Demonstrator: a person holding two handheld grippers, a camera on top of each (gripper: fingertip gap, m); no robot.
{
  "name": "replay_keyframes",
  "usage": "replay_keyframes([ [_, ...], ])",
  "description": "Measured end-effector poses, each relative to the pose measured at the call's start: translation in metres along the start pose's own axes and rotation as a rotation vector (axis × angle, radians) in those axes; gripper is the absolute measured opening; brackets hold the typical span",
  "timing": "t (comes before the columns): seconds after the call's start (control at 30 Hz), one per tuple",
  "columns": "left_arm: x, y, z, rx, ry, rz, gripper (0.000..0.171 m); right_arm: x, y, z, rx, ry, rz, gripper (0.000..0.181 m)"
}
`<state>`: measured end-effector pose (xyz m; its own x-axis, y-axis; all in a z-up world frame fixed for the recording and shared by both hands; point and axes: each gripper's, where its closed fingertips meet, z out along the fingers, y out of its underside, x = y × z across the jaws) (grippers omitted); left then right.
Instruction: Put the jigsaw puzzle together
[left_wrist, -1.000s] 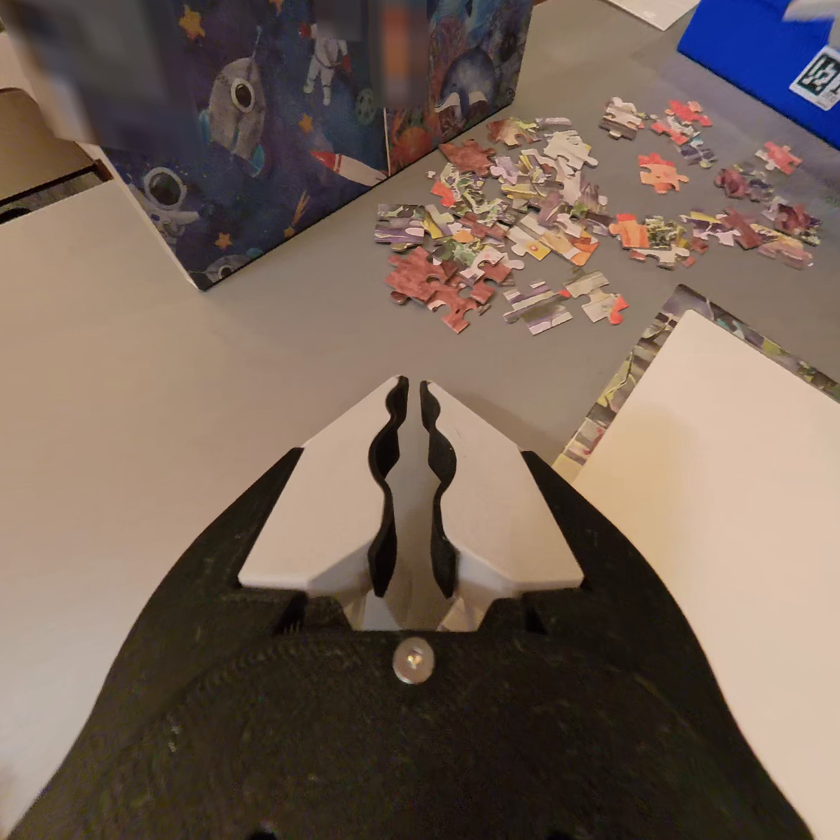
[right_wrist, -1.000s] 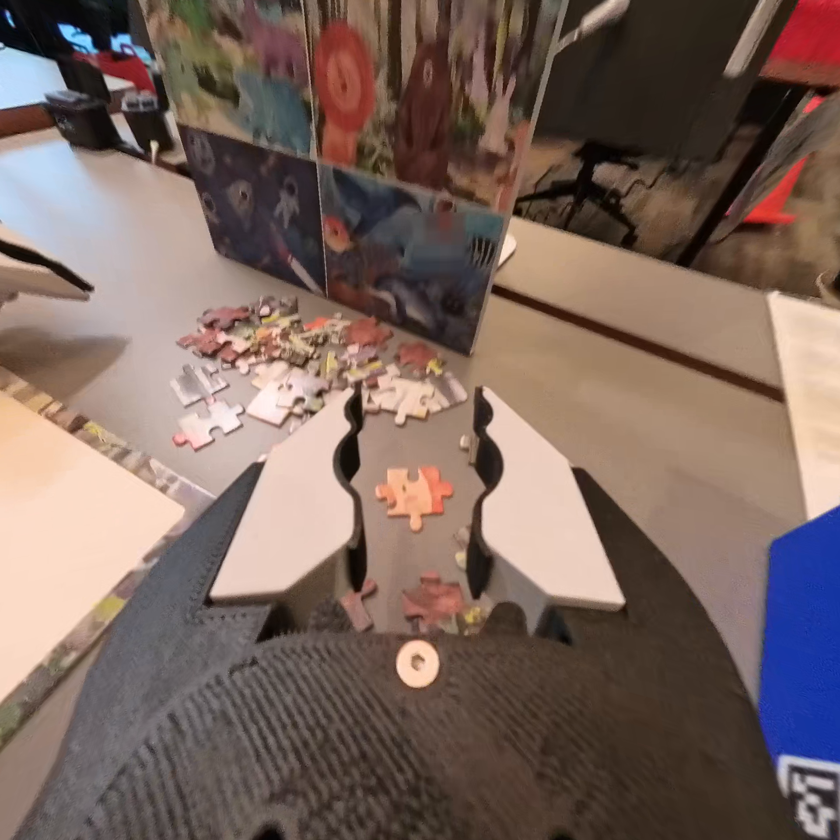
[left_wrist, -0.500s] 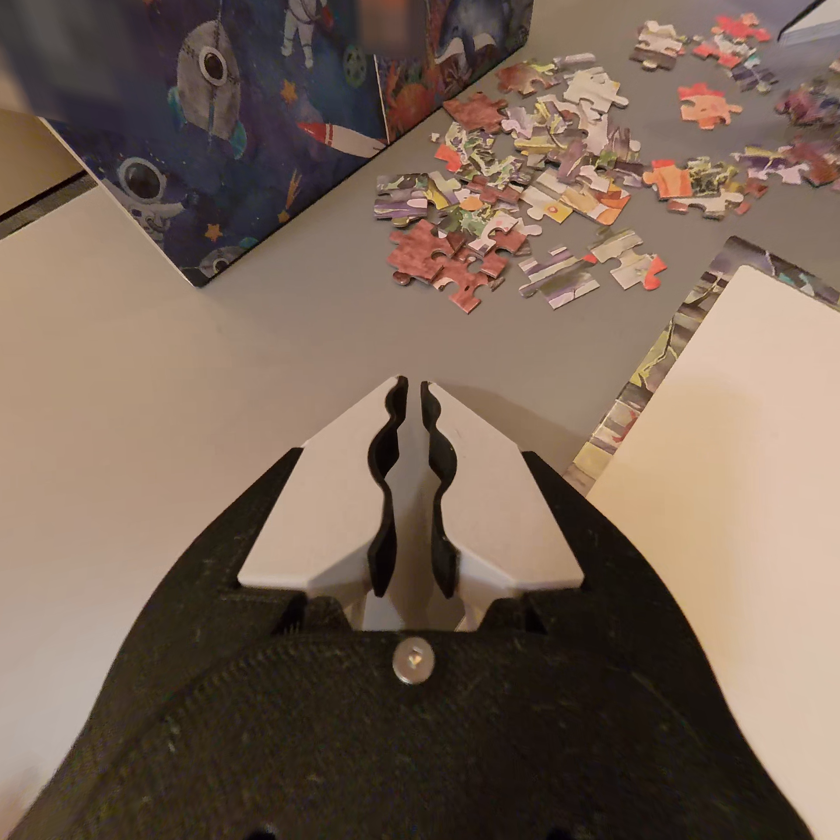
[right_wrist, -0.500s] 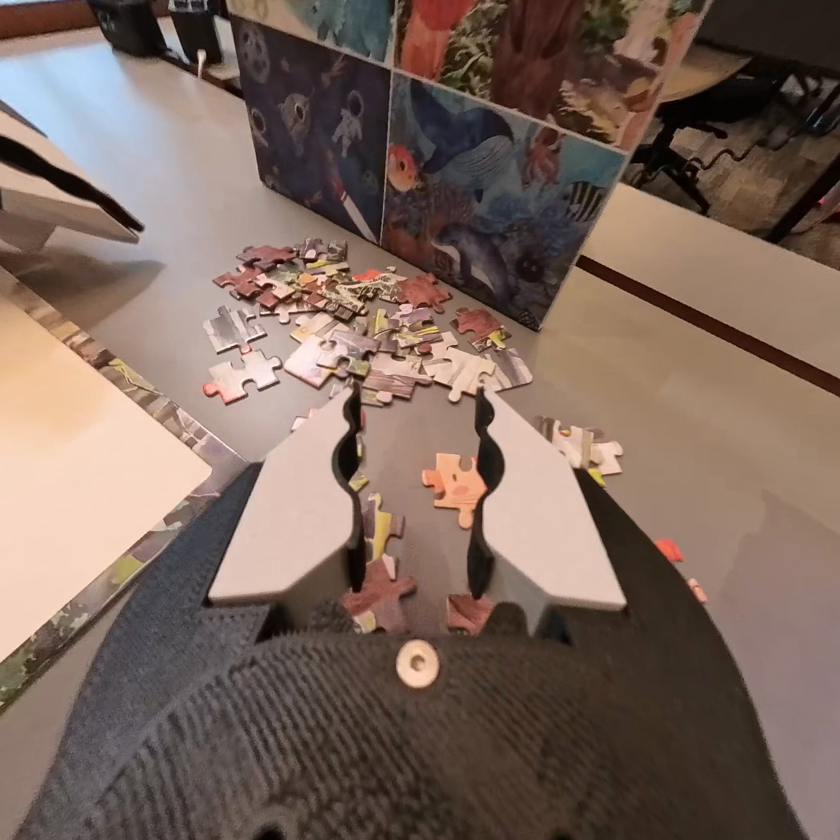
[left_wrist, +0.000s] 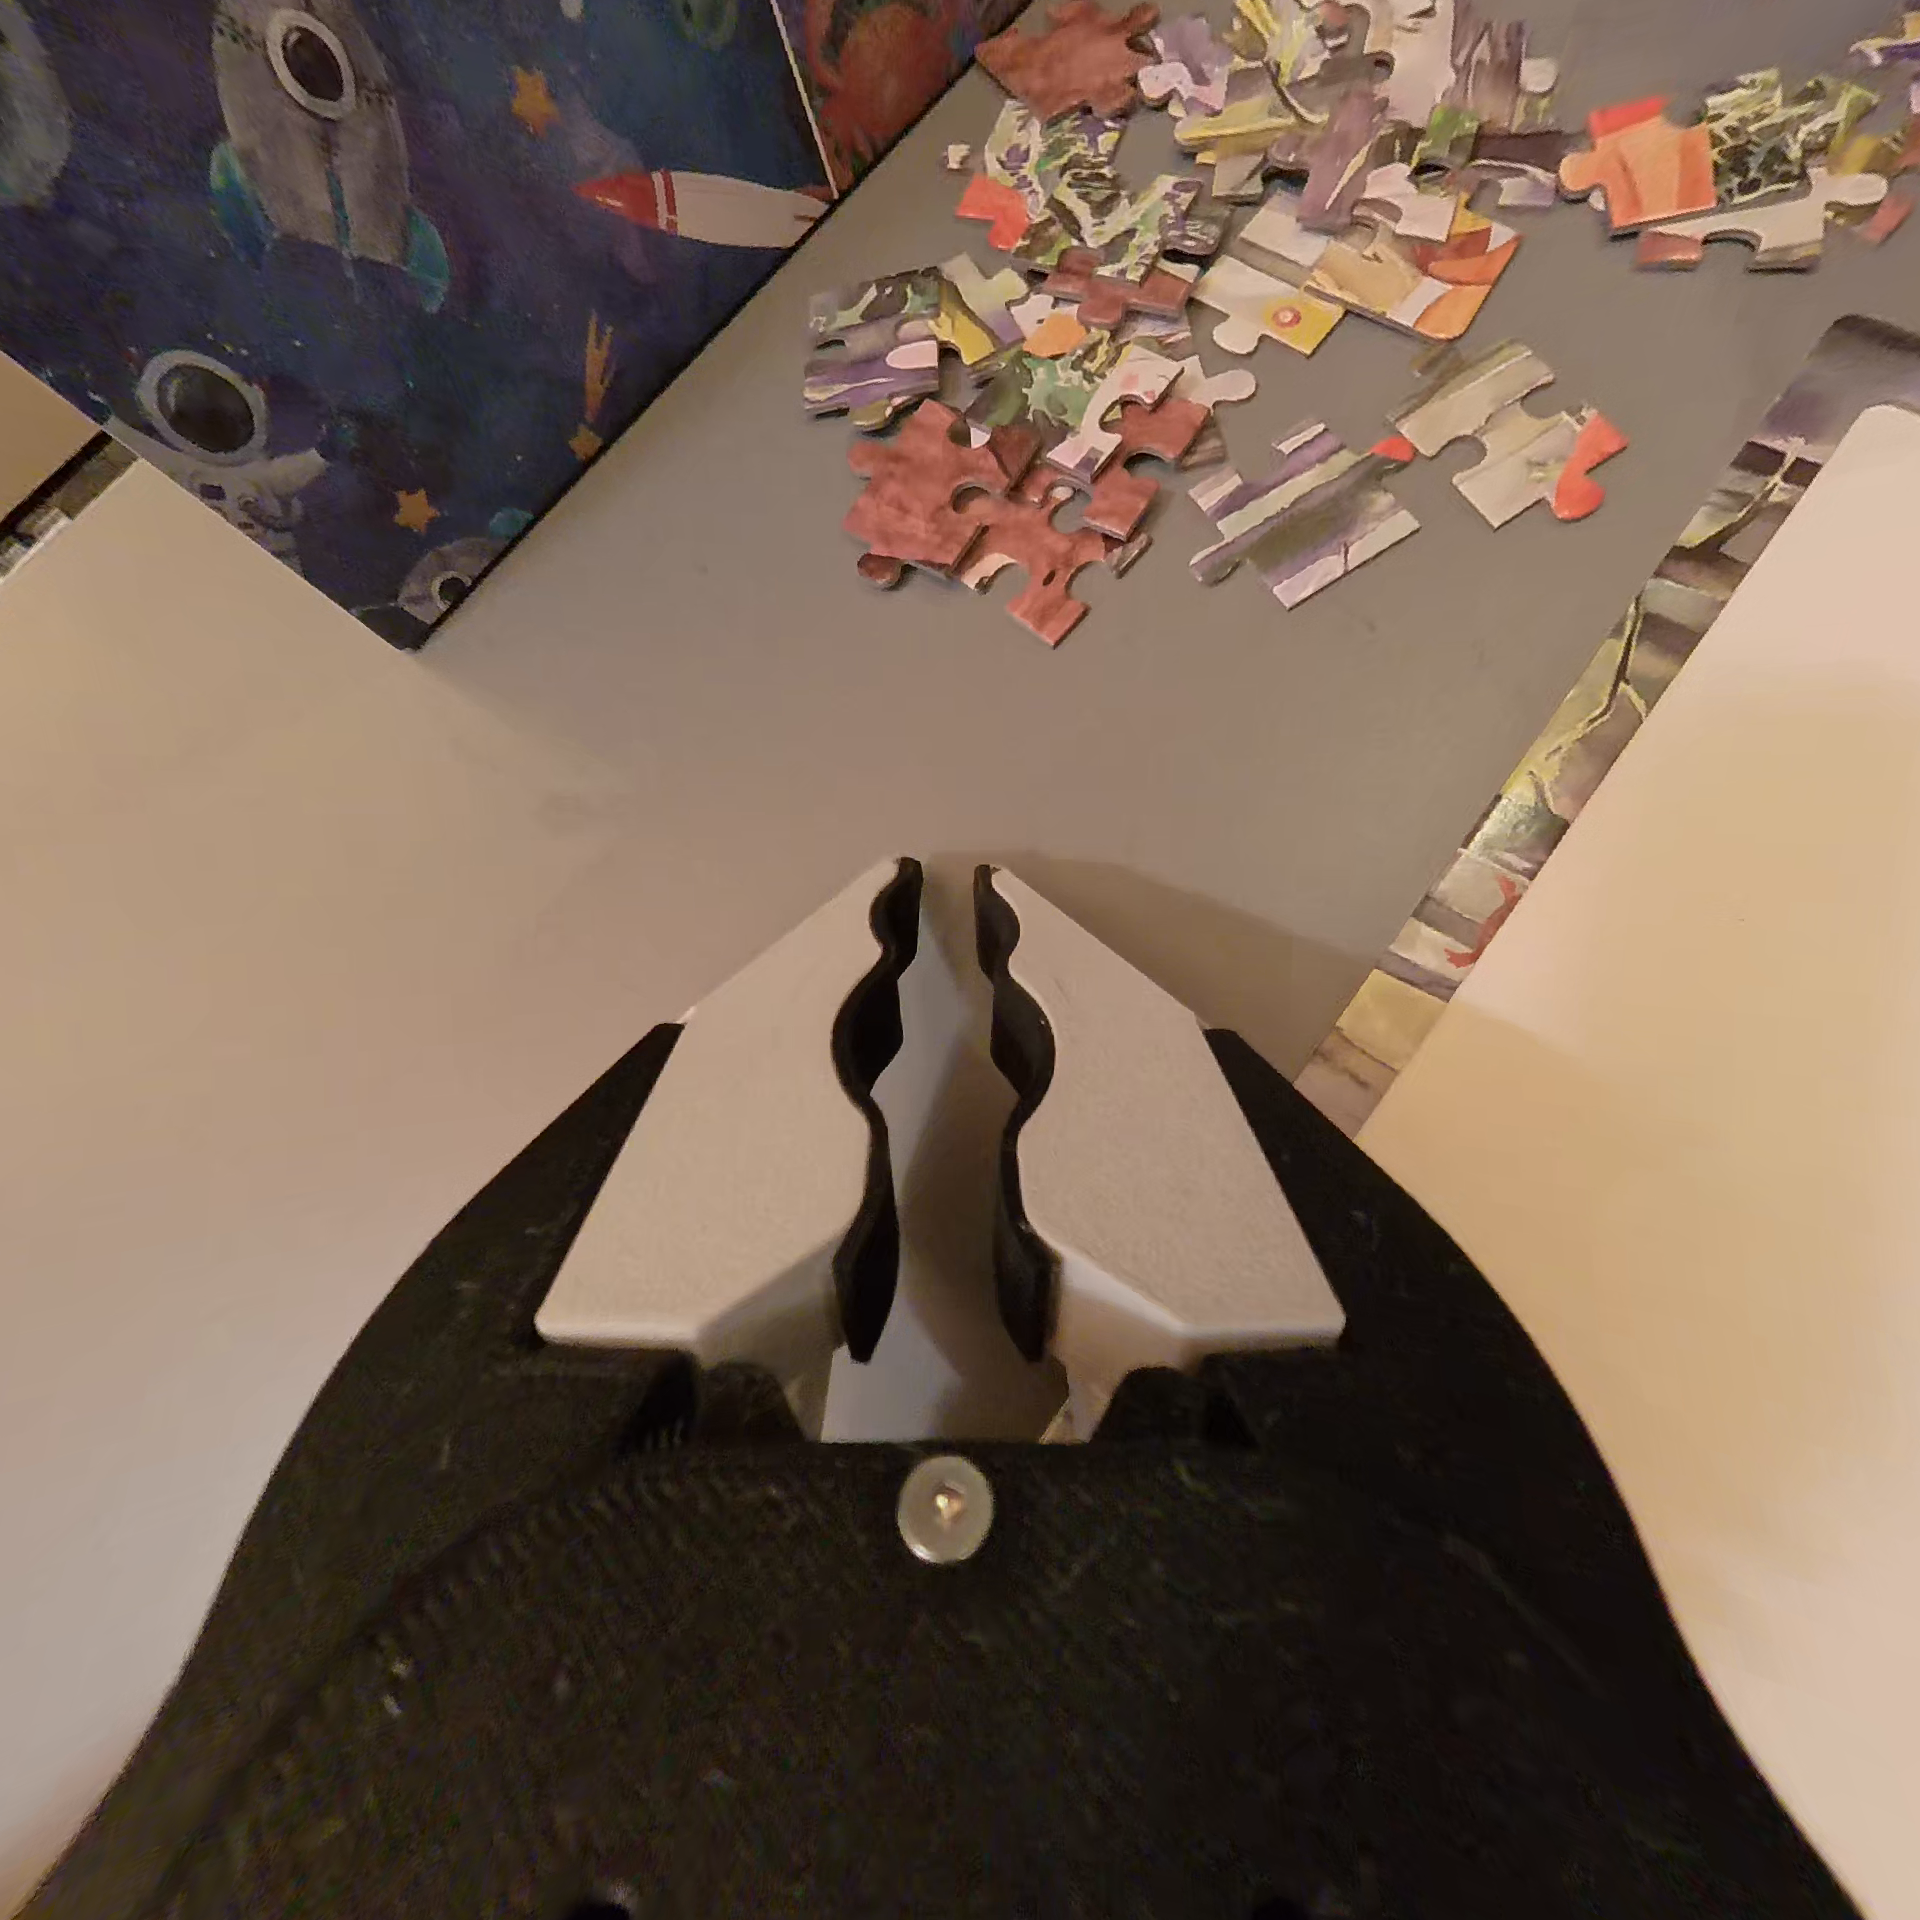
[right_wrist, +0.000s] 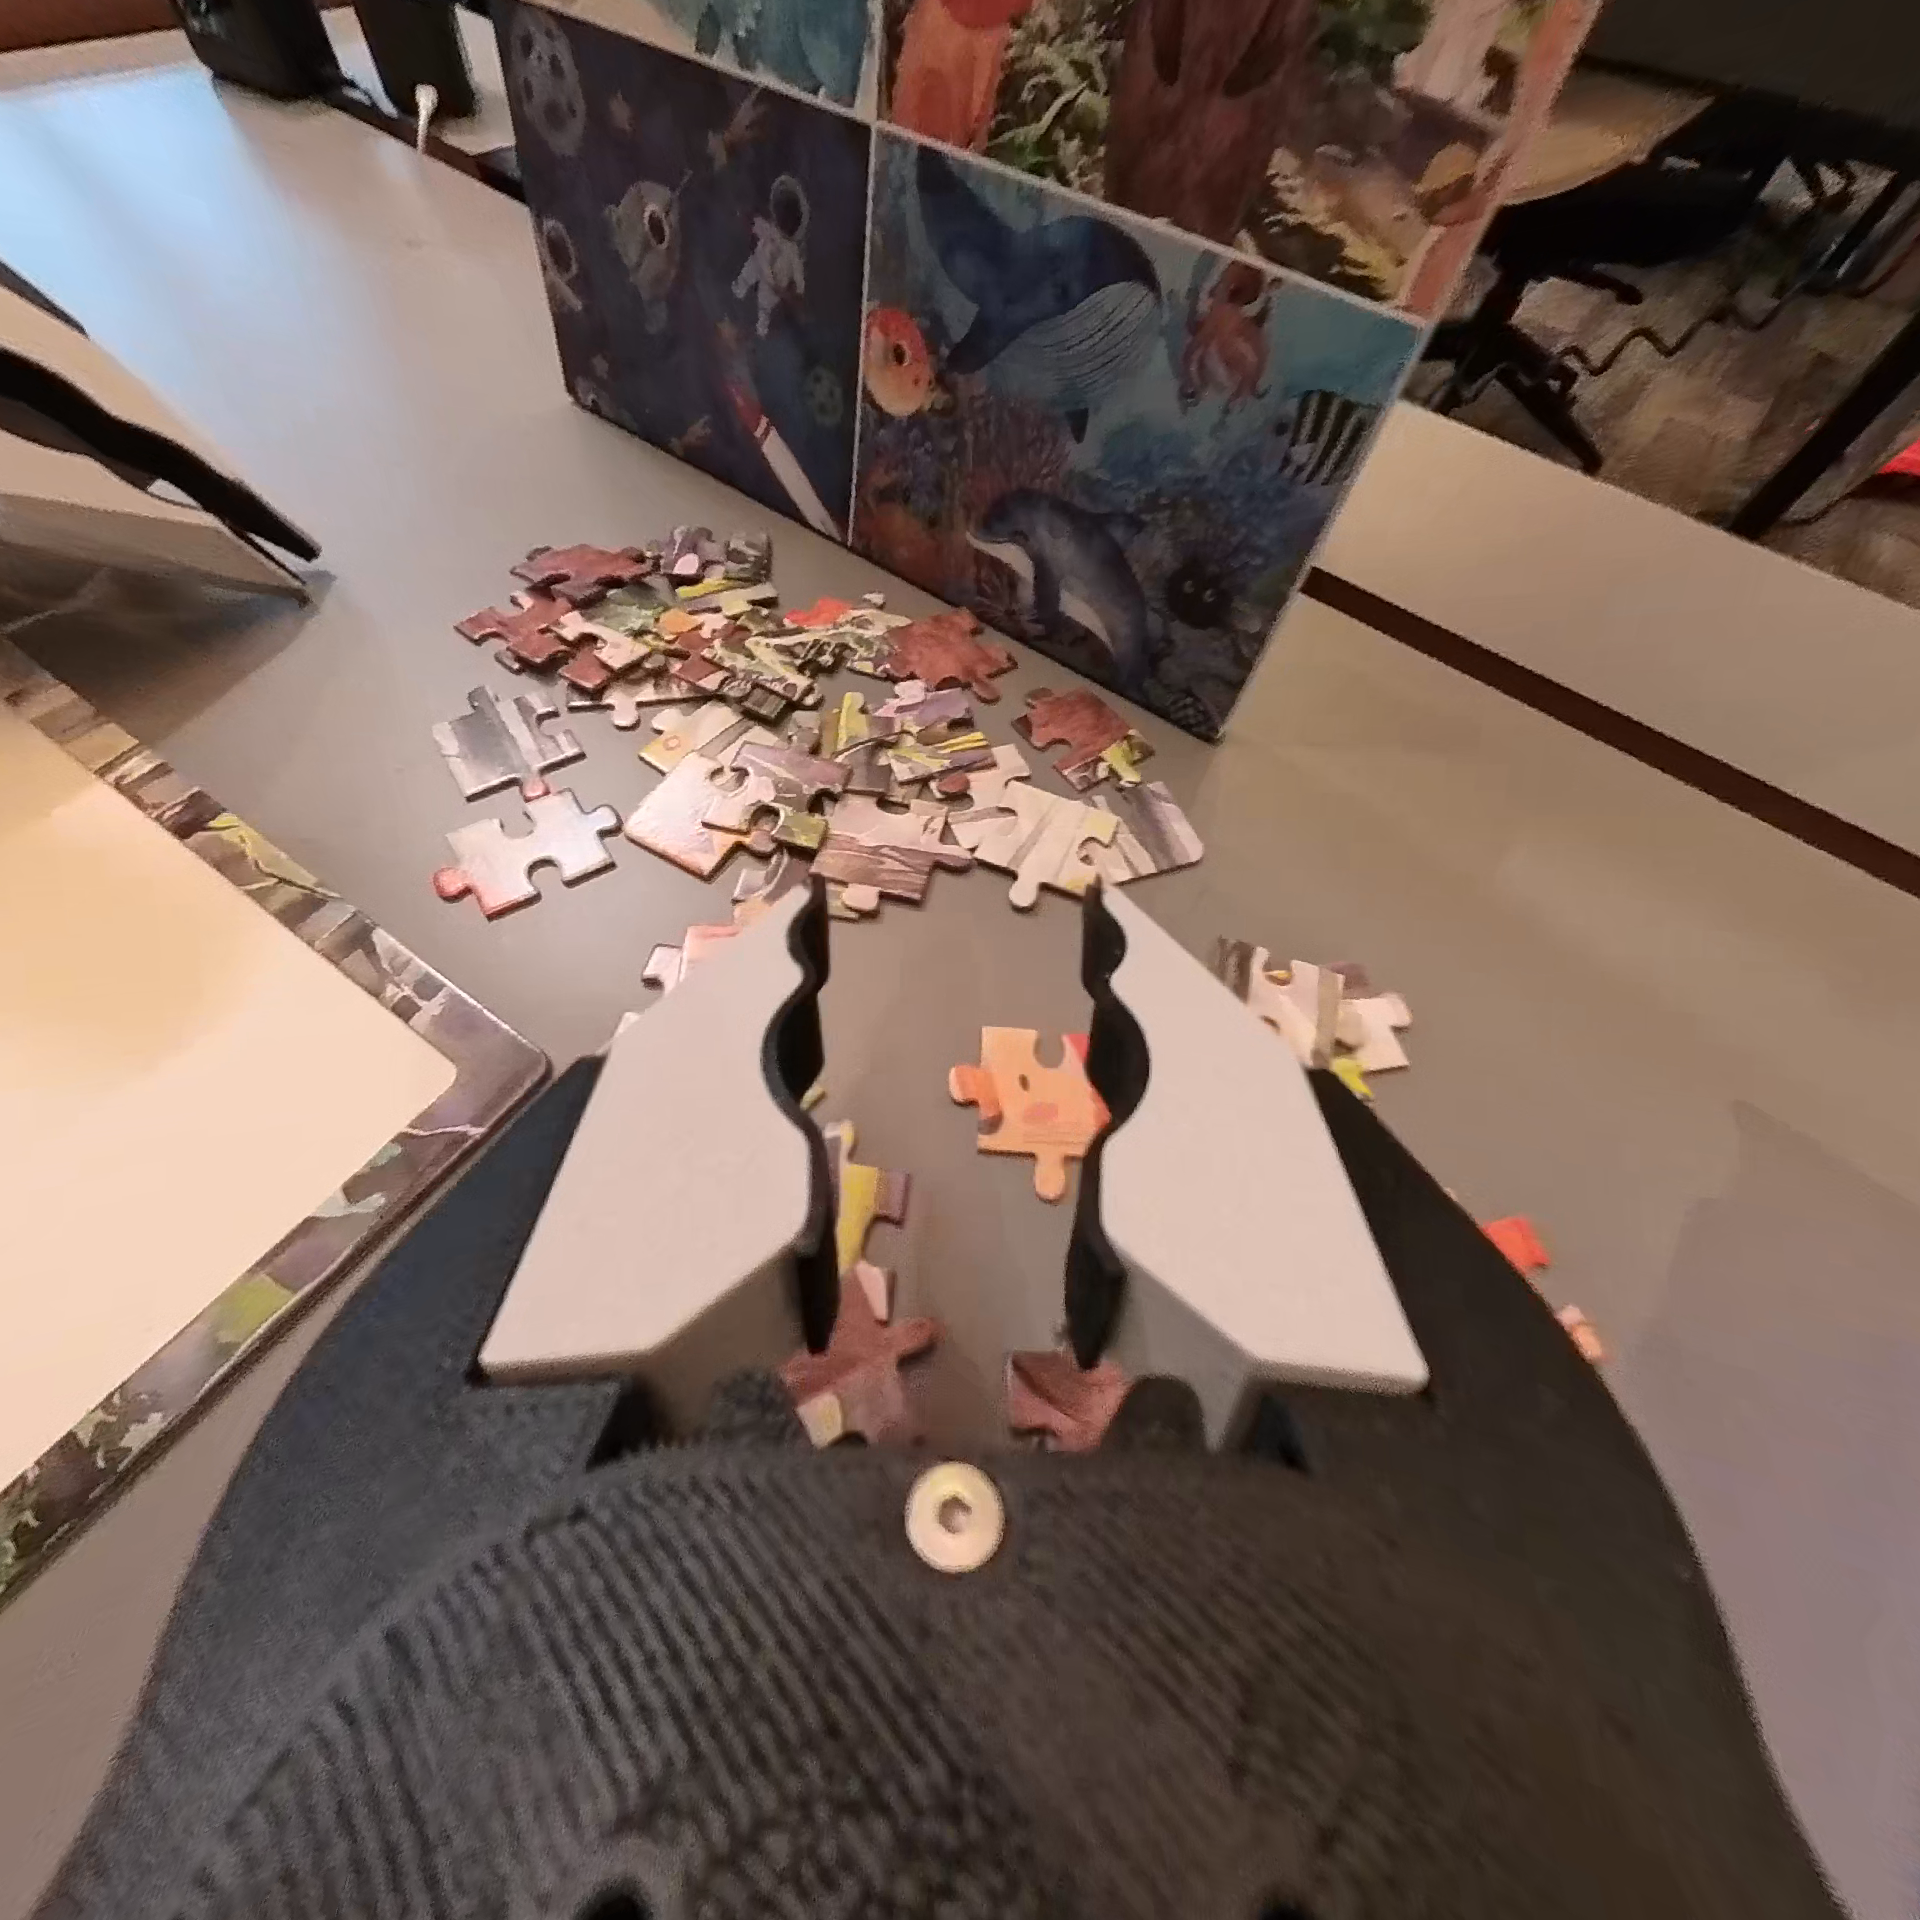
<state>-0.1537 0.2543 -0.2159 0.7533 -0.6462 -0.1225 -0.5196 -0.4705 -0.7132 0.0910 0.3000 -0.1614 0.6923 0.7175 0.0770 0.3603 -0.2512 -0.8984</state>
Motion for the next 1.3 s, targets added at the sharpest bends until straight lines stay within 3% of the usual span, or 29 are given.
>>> replay_keyframes([
  [0.27, 0.000, 0.001, 0.001, -0.008, -0.007, 0.002, 0.011, 0.028, -0.019, -0.026, 0.091, 0.092, 0.018, 0.044],
  [0.5, 0.000, 0.002, 0.001, -0.013, -0.027, 0.027, 0.010, 0.022, -0.021, -0.025, 0.127, 0.024, 0.084, 0.040],
  [0.8, 0.000, 0.002, 0.001, -0.015, -0.024, 0.027, 0.010, -0.006, -0.006, -0.007, 0.035, -0.079, 0.029, 0.035],
  [1.03, 0.000, 0.002, 0.002, -0.015, -0.023, 0.027, 0.009, -0.048, 0.026, 0.015, -0.160, -0.234, 0.030, 0.049],
  [1.3, 0.001, 0.002, 0.002, -0.016, -0.028, 0.035, 0.009, -0.054, 0.043, 0.021, -0.265, -0.225, 0.007, 0.043],
])
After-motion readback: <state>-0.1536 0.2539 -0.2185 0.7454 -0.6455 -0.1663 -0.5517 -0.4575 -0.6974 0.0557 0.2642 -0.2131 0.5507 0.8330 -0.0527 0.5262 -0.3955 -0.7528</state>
